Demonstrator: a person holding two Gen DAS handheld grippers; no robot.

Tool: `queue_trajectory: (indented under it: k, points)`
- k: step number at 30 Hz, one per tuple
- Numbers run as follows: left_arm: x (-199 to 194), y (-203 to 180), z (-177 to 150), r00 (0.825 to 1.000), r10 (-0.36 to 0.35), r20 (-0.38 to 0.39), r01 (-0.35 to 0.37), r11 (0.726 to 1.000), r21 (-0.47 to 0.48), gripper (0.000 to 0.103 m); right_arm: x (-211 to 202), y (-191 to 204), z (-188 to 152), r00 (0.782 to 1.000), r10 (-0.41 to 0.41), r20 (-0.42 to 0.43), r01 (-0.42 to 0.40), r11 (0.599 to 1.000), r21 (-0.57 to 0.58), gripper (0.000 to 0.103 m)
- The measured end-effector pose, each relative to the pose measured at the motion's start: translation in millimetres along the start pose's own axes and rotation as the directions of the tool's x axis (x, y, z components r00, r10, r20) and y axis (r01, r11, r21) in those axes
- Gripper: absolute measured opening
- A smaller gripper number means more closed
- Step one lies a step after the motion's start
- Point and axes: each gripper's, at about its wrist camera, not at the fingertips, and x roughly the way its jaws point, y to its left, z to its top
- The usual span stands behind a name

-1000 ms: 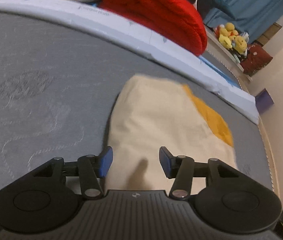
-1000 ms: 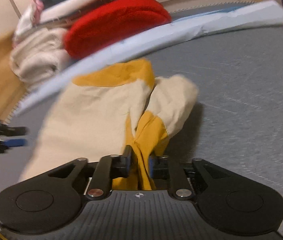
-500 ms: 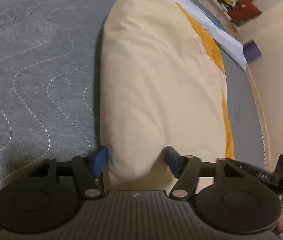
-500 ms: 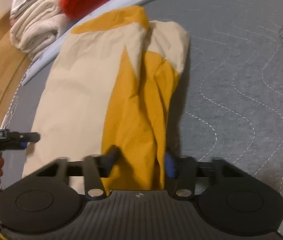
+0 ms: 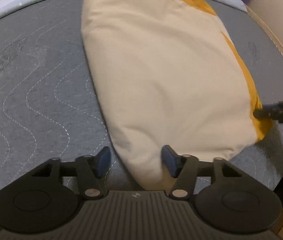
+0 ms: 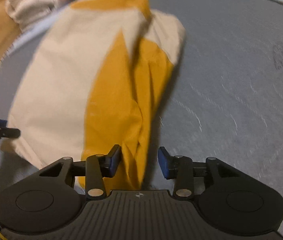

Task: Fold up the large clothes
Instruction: 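Open both tools and lift them away from the folded jacket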

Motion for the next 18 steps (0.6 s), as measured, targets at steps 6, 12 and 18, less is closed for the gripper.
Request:
queue_trajectory:
  k: [6, 12, 18]
  points:
    - [-50, -30, -8, 0.981, 0.166, 0.099, -0.176, 0.980, 0.095, 0.081, -56, 32, -17, 0.961, -0.183, 0.206, 0.211, 0.970, -0.123, 0.041]
    - [-136, -76, -47, 0.877, 0.253, 0.408, -0.299, 0.953, 0.051, 0.103, -161, 74, -62, 0.809, -0.191, 0.555, 0.306, 0.944, -0.122, 0.066]
    - [-200, -128, -115, 0.753, 0.271, 0.599, -0.296, 0.953, -0.059, 0.103, -241, 104, -142, 0.663, -0.131, 0.737, 0.268, 0.961, -0.071, 0.078]
